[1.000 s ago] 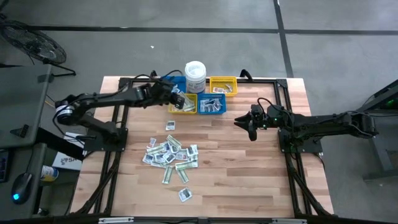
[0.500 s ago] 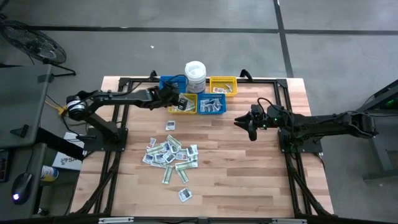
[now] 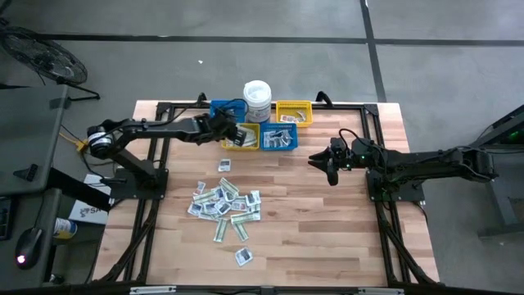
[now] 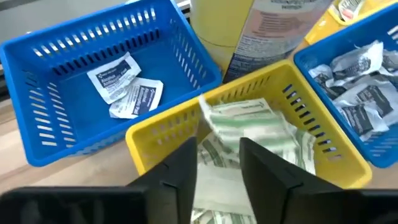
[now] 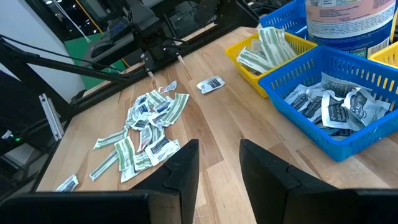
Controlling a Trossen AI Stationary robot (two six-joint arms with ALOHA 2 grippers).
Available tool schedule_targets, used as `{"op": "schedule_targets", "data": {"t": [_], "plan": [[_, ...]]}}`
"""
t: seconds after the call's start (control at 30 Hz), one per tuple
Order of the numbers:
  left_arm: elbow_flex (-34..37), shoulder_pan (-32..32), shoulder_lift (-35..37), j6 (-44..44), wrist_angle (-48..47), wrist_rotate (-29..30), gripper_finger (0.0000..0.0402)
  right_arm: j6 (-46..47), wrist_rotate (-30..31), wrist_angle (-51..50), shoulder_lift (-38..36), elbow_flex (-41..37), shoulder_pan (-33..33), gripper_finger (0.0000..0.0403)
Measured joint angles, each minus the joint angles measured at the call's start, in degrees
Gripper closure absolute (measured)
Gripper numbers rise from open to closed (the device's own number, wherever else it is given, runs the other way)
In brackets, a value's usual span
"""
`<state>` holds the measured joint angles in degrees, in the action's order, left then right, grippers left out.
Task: Pick & Place First Aid Supplies
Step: Put the green bandage pad into the left yellow bin, then put the black towelette pack into the right blue bin
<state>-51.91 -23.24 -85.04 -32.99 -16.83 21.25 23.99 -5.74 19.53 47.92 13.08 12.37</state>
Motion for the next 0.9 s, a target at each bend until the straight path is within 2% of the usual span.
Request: {"op": "schedule_targets", "data": {"t": [0.1,0.27,0.43,0.6,0.73,0.9], "plan": [[0.03,0.0,1.71,1.18,-0.23,-0.4,0.0262,-0.02,0.0,0.0,0.0,0.0,-0.01,0.0293],[0.03,0.0,6.01,1.28,-5.02,-1.85,0.0257,-0.02,0.0,0.0,0.0,0.0,-0.01,0.0293],[-0.02,0.0,9.72,4.75,-14.77,-8.42,0.0257,0.0,0.0,0.0,0.0,0.0,-0.01,0.0293],[0.04,0.02,10.22,10.54,-24.85,-16.24,0.0257,0.0,0.0,0.0,0.0,0.0,0.01,0.0293],[3.79,0.02,10.24,11.54,-22.37,-20.39,0.0257,-0.02,-0.01,0.0,0.0,0.0,0.0,0.0293],[10.76,0.02,10.35,6.1,-15.69,-23.96,0.0257,0.0,0.0,0.0,0.0,0.0,0.01,0.0293]]}}
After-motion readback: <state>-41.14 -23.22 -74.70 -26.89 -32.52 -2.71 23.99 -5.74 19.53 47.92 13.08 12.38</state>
